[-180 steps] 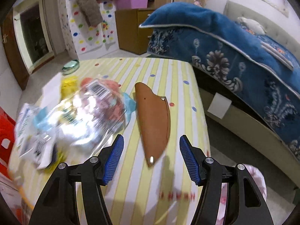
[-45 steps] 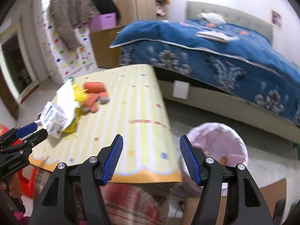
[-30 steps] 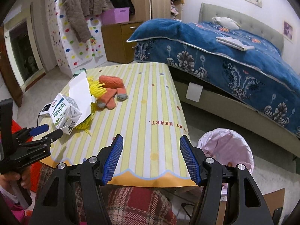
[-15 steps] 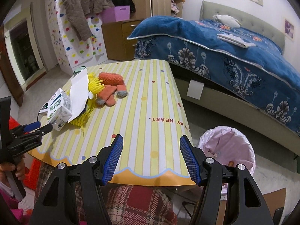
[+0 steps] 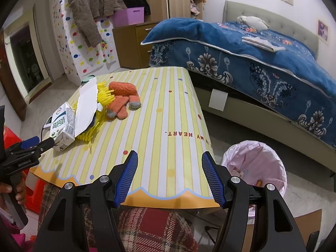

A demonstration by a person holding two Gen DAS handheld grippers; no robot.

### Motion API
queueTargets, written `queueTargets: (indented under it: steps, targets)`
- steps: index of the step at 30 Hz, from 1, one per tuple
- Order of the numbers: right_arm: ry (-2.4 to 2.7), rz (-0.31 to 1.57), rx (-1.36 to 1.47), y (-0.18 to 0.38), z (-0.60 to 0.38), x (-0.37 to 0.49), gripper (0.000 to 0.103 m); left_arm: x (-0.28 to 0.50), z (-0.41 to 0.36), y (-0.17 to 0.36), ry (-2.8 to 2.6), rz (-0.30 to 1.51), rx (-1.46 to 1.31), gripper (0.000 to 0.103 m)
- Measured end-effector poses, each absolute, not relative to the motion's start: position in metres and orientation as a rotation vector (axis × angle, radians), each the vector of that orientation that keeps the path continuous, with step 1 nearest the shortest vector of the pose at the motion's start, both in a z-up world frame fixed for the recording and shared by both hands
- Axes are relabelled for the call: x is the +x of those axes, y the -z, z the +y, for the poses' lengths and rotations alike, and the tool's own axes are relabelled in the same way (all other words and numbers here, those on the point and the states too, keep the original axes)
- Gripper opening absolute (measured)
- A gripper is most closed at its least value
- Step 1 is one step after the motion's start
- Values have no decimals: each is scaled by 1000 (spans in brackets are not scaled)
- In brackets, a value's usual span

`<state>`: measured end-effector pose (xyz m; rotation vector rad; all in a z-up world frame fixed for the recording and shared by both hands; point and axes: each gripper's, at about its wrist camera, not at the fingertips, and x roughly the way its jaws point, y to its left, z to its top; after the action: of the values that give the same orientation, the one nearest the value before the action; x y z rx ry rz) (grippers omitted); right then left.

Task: Collect trash
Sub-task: 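Grasp the white milk carton with the left gripper and lift it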

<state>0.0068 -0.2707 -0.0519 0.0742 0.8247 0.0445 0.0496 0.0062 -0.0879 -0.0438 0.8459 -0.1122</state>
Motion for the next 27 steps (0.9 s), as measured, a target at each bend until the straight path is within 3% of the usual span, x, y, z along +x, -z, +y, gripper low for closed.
queueTargets:
  steps: [16,20,23,27]
  targets:
    - [-29,837,92,60,-284,6,64,98,-11,108,-55,925,-103,92]
    - [-37,840,84,60,-281,5,64,97,-9,111,-51,935,-93,80]
    - [-45,841,77,60,-278,5,64,90,-9,109,-32,923,-76,78]
    - [-70,833,48,57,-270,4,48,69,-2,101,40,880,-29,78]
